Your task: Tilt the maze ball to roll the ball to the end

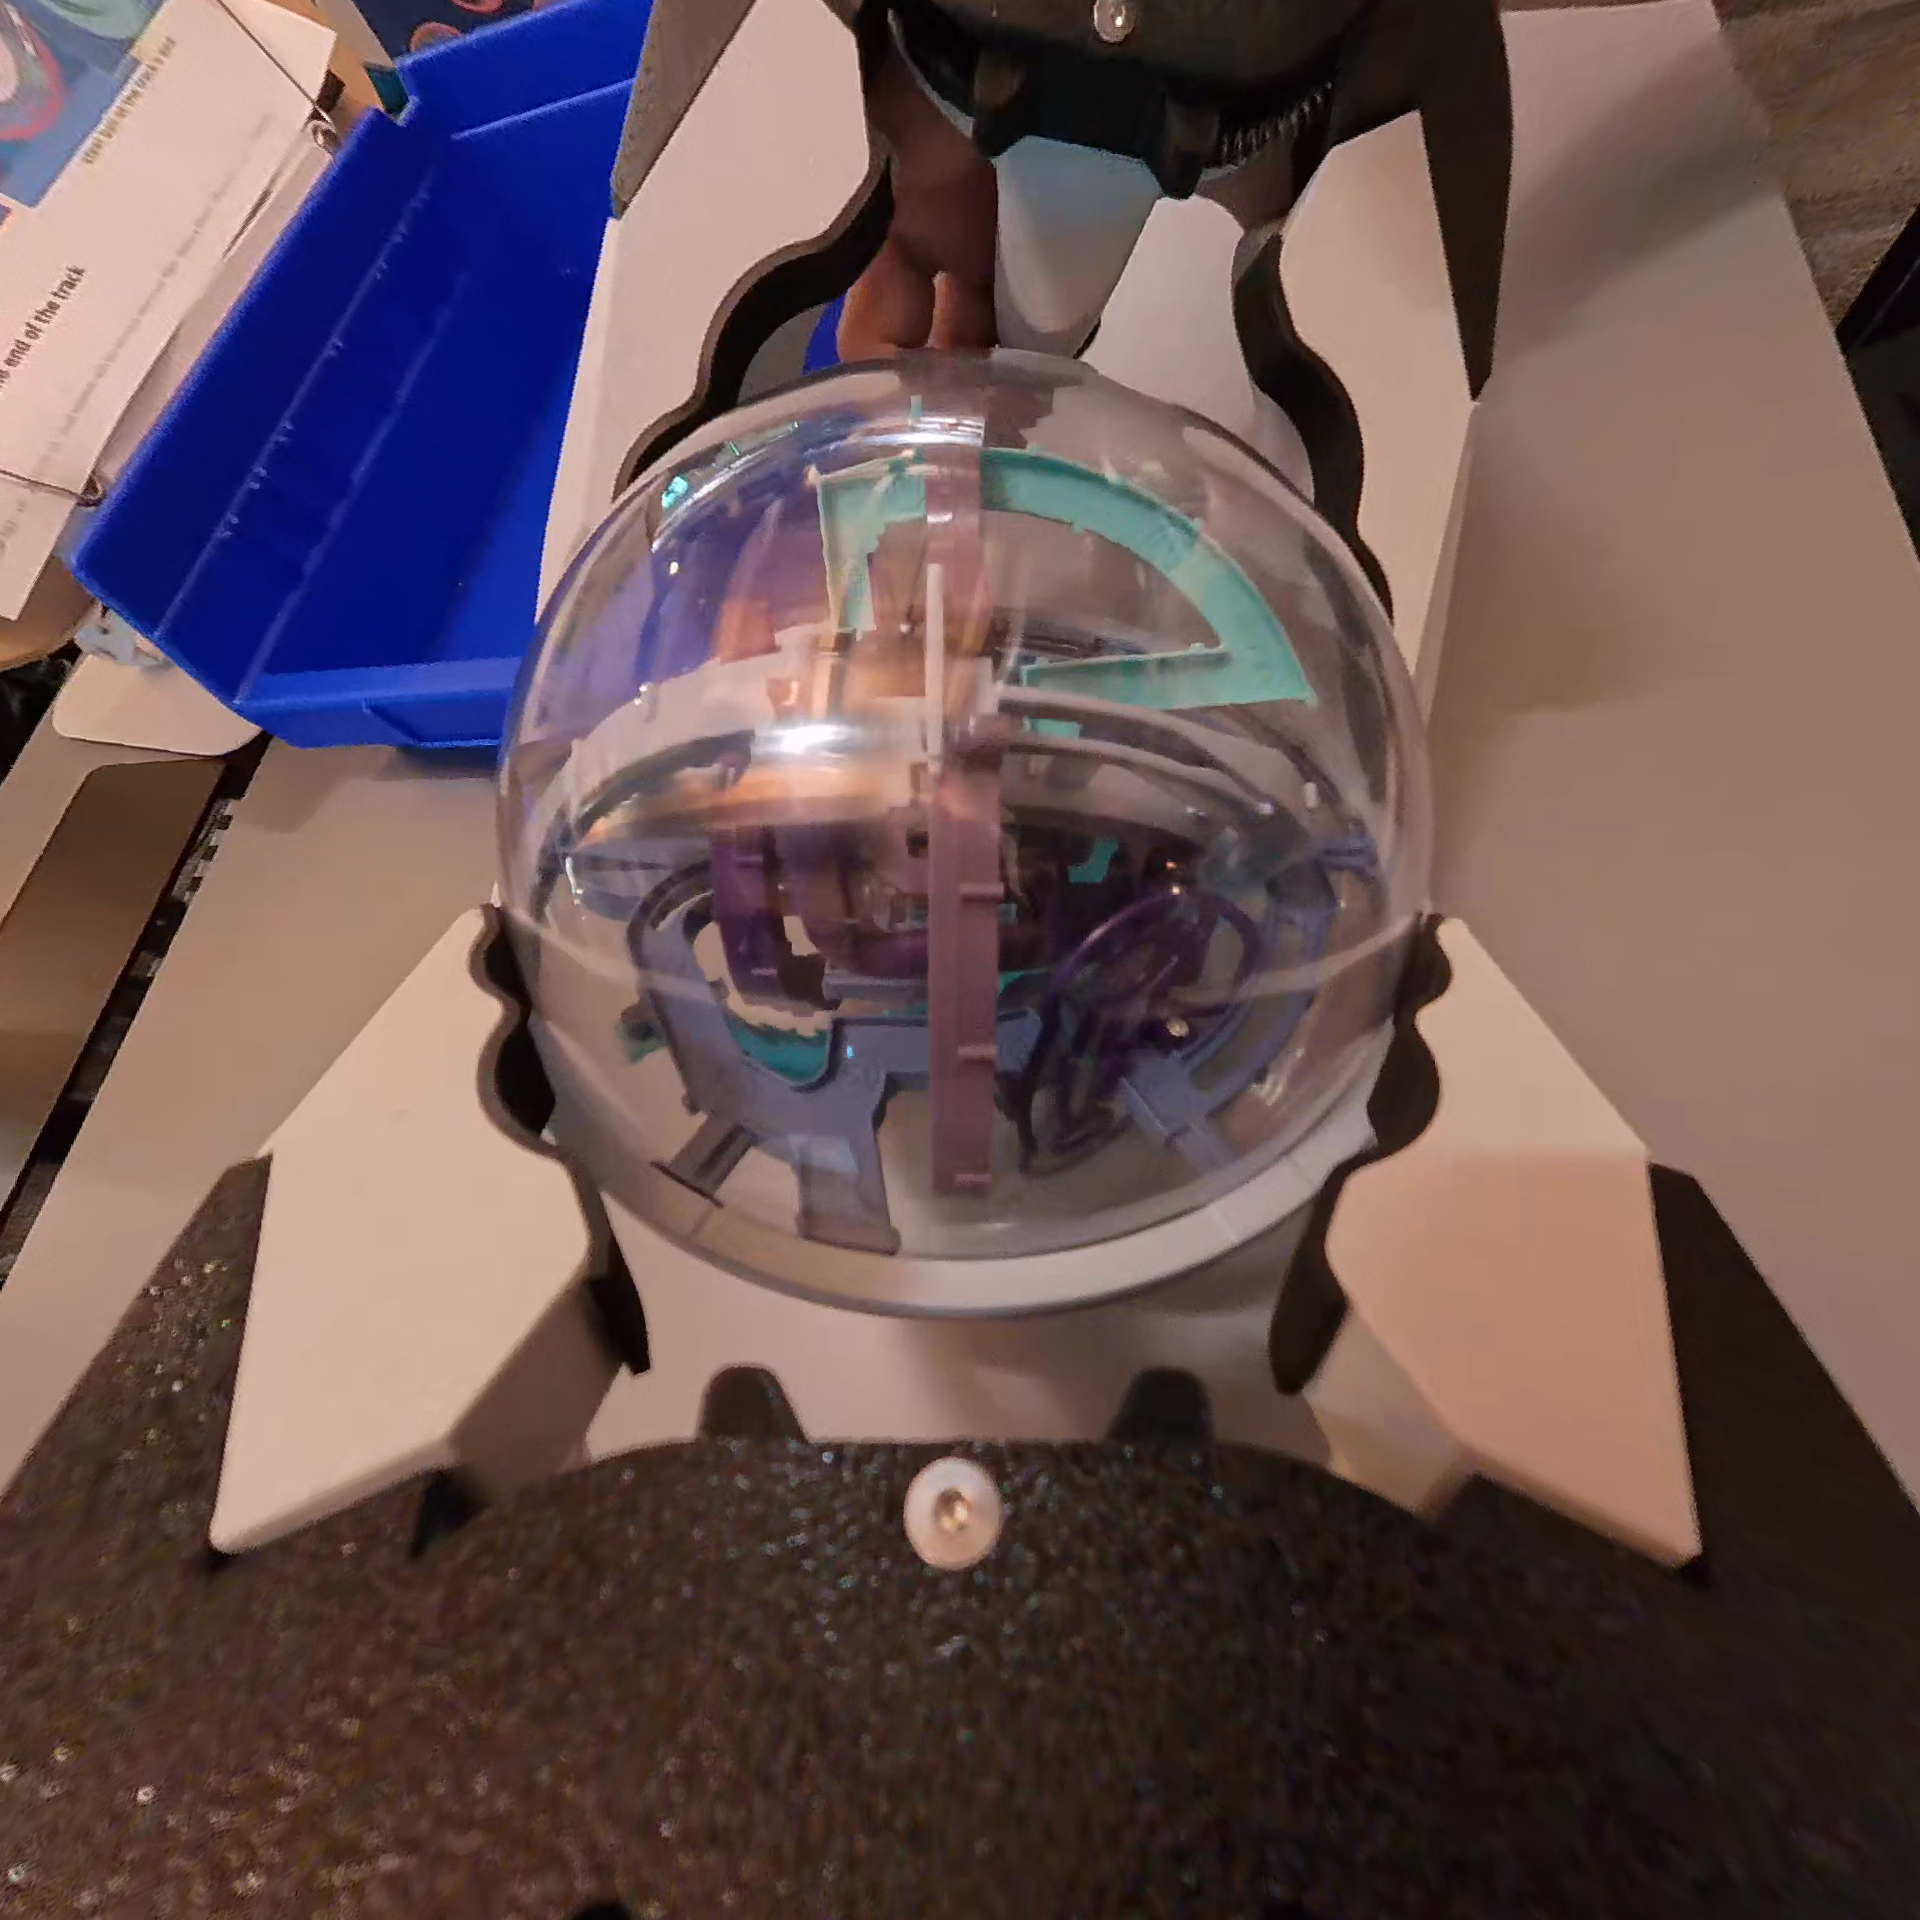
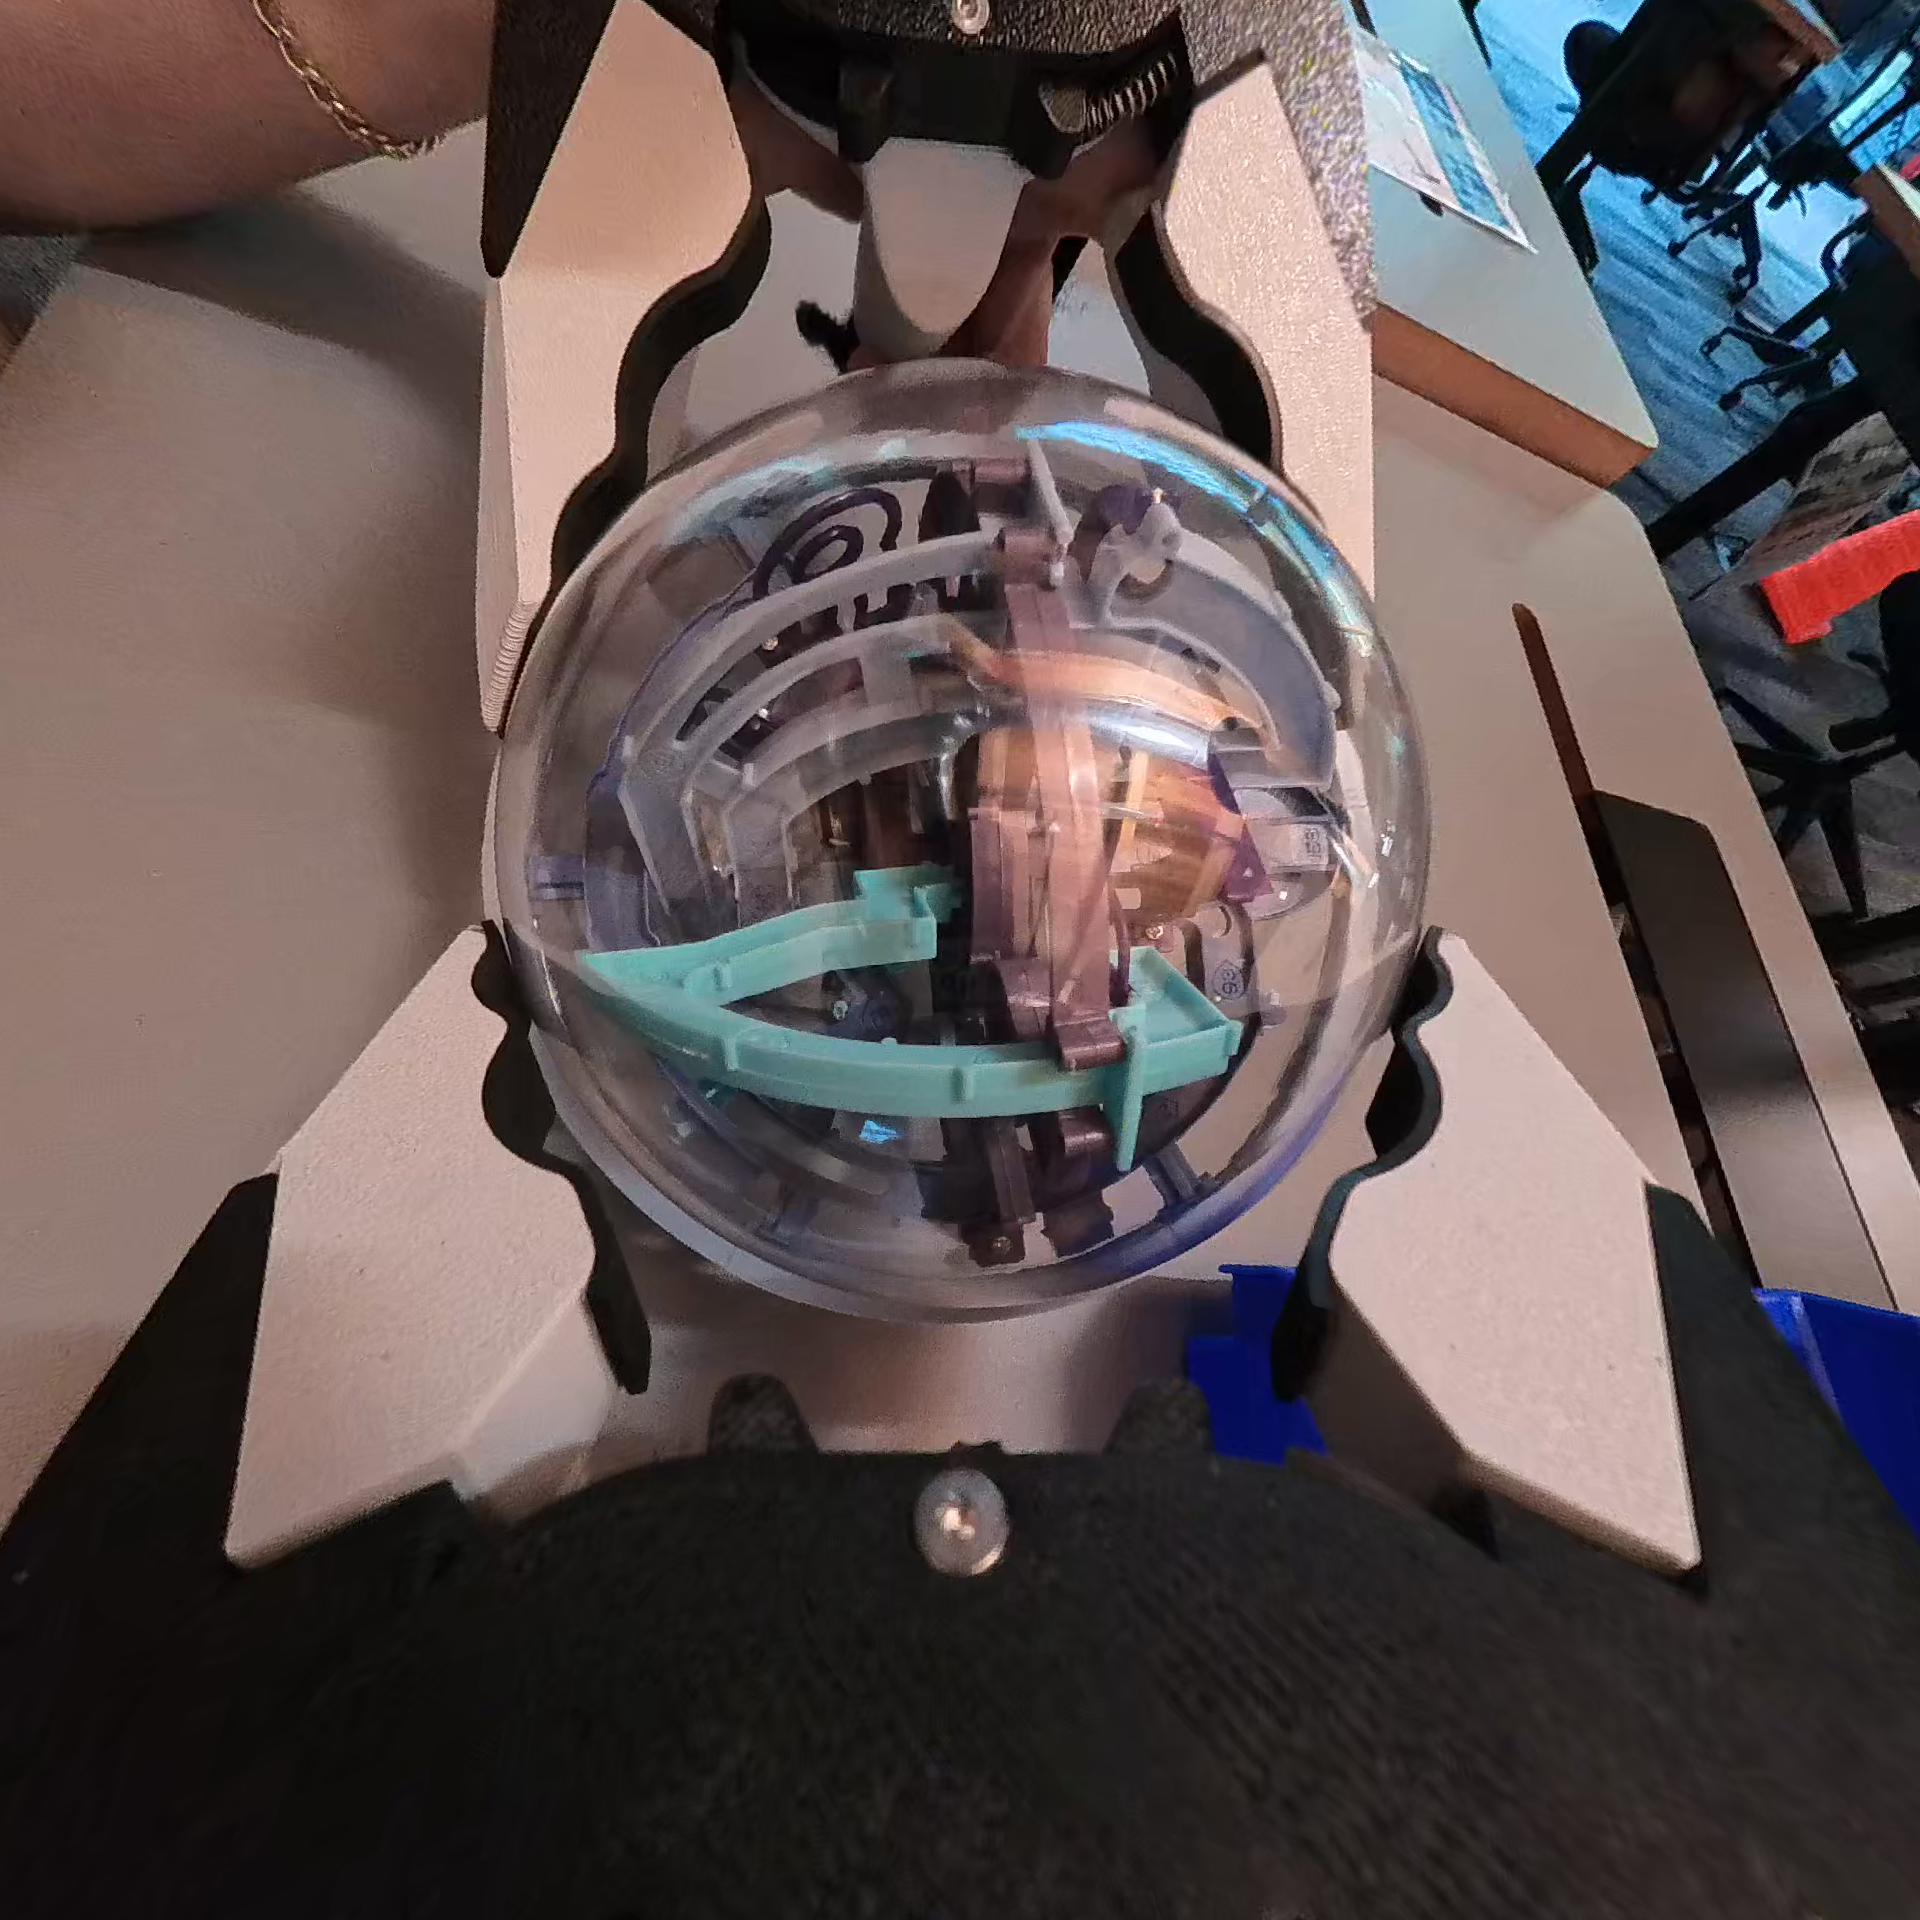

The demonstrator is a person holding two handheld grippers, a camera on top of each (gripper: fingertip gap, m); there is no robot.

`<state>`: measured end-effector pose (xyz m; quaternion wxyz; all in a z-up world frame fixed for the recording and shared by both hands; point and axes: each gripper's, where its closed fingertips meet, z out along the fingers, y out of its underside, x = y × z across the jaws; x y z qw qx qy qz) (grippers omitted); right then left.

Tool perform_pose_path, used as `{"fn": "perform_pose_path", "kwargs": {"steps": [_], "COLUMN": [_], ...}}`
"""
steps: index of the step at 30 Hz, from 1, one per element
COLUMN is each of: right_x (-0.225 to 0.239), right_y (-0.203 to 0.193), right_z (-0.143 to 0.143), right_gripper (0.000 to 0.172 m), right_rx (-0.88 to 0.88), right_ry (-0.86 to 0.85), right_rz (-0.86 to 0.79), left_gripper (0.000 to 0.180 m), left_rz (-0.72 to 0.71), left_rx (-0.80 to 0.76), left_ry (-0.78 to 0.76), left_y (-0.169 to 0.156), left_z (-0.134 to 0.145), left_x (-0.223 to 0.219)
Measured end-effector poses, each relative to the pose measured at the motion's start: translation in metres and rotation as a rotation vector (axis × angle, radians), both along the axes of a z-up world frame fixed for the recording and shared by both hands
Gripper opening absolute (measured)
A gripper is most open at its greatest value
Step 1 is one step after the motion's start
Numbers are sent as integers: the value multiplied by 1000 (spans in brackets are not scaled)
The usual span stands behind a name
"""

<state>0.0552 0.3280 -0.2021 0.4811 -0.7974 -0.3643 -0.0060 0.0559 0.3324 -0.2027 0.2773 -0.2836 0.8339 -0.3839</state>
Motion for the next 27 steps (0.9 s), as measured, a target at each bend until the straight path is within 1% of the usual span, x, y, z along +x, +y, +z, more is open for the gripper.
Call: {"fn": "perform_pose_path", "kwargs": {"steps": [4, 8, 13, 17, 20, 24, 27], "right_x": [3, 8, 9, 16, 14, 14, 14], "right_y": [-5, -15, -21, -19, -18, -18, -19], "right_z": [-1, -6, -8, -15, -15, -15, -15], "right_gripper": [157, 158, 158, 158, 158, 158, 158], "right_rx": [24, 33, 48, 14, 48, 67, 80], "right_ry": [-3, -33, -111, -57, -61, -62, -56], "right_rz": [12, 19, 45, -24, -10, -22, -31], "left_gripper": [157, 157, 157, 157, 157, 157, 155], "left_rz": [19, 83, 132, 192, 239, 313, 330], "left_rx": [-29, -104, -55, -111, -188, -279, -327], "left_ry": [-55, -215, -330, -429, -374, -338, -295], "left_y": [-7, -20, -30, -24, -23, -18, -20], "left_z": [4, 13, 18, 30, 24, 17, 12], "left_x": [3, 8, 6, 6, 7, 5, 5]}}
